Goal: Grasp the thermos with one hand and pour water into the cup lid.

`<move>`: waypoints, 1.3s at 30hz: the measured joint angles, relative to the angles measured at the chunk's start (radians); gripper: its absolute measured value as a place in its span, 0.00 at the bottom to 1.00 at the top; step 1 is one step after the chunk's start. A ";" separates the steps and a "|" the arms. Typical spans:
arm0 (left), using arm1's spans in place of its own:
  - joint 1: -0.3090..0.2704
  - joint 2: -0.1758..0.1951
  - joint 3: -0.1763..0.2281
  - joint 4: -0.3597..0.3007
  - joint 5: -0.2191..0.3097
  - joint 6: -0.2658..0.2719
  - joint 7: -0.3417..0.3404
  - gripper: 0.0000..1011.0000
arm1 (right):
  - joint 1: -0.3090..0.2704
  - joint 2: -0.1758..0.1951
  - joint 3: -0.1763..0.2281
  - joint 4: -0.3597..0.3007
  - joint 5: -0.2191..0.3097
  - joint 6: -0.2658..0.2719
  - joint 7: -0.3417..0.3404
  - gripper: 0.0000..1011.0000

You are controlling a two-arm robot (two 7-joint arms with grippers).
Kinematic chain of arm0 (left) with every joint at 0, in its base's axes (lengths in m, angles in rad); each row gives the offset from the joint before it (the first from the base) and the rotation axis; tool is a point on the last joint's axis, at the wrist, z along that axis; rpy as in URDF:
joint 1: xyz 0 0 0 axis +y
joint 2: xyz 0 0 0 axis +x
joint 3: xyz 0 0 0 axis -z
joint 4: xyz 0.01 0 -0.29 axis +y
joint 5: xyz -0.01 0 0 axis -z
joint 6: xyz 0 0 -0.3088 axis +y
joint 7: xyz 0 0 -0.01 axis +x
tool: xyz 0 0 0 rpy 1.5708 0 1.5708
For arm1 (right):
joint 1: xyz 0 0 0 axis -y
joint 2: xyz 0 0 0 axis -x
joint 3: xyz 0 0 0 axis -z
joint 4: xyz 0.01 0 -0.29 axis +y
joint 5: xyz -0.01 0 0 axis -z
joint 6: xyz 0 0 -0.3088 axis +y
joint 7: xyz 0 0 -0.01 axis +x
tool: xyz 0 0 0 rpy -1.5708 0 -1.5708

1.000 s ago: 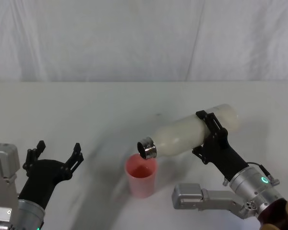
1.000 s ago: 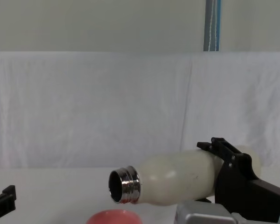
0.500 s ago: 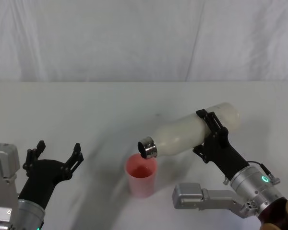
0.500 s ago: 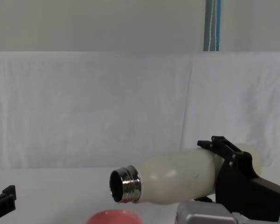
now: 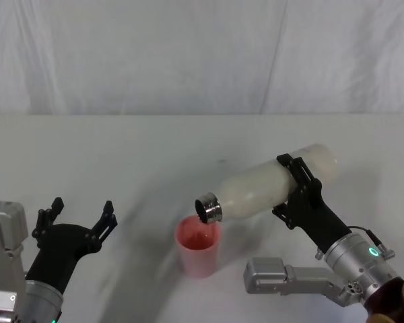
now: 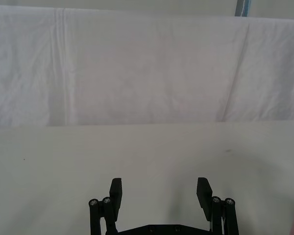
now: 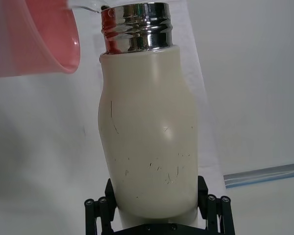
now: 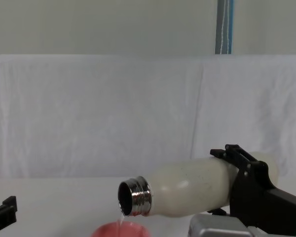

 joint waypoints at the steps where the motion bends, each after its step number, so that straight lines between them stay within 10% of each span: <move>1: 0.000 0.000 0.000 0.000 0.000 0.000 0.000 0.99 | 0.000 0.000 0.000 0.000 0.000 0.000 -0.001 0.96; 39: 0.000 0.000 0.000 0.000 0.000 0.000 0.000 0.99 | -0.001 0.003 0.004 -0.002 0.000 -0.001 -0.002 0.96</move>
